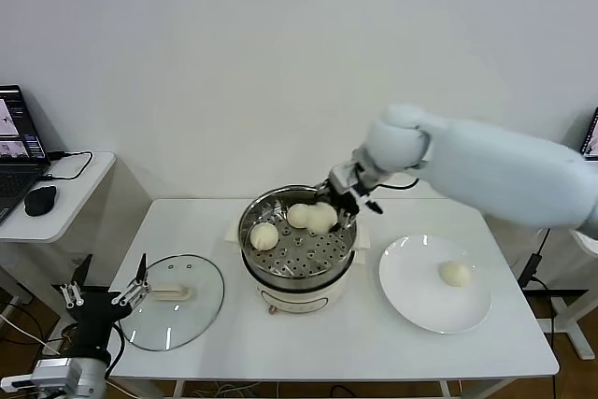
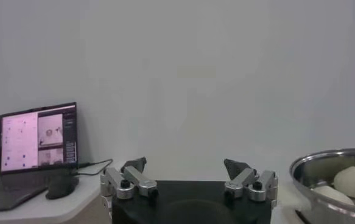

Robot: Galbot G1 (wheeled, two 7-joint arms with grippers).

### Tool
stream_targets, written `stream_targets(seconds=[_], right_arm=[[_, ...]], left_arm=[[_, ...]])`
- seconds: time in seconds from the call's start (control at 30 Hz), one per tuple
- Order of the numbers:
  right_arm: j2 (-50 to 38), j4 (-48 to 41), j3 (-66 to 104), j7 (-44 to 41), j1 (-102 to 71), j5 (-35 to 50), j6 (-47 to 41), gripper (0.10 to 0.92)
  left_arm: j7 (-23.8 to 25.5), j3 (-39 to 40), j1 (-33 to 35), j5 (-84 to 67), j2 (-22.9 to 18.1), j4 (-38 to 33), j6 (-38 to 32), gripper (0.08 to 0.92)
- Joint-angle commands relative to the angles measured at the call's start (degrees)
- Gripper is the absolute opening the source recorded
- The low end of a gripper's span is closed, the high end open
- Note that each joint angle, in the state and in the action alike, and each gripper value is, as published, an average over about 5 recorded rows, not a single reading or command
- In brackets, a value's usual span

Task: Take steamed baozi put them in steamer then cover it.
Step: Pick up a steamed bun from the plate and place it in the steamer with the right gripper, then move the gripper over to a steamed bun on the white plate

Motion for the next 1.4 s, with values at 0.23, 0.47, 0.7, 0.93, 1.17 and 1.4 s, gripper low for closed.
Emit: stream_targets(seconds=[0.23,0.47,0.7,0.93,1.17,1.4], right_arm=[[10.7,-4.1,-5.9,0.9,-3.8,-10.8,16.0,0.653],[11.9,-3.9,-6.5,0.7,-4.7,-14.0,17.9,0.661],[10.1,-3.6,-6.1,1.5,-5.0,-14.0,18.0,0.704],[4.6,-3.2,-0.7,1.4,-1.1,-12.2,17.5,0.819],[-7.5,0.1,3.7,-1.4,3.0,-2.7,5.2,0.823],[-22.0,3.7,7.1,-3.7,1.6,-1.5,-6.3,0.822]], left_arm=[[-0.1,-0.6,0.0,-0.1,-0.5,-0.4,-0.1,0.823],[-0.1,-0.8,0.2,-0.3,-0.7,-0.2,-0.3,0.823],[-0.1,-0.5,0.1,-0.3,-0.7,-0.2,-0.3,0.823],[-0.1,-0.6,-0.3,-0.3,-0.3,-0.1,-0.3,0.823],[0.0,-0.7,-0.9,-0.3,0.8,0.3,-0.2,0.823],[0.1,-0.7,-1.0,-0.5,2.3,0.4,-0.2,0.823]])
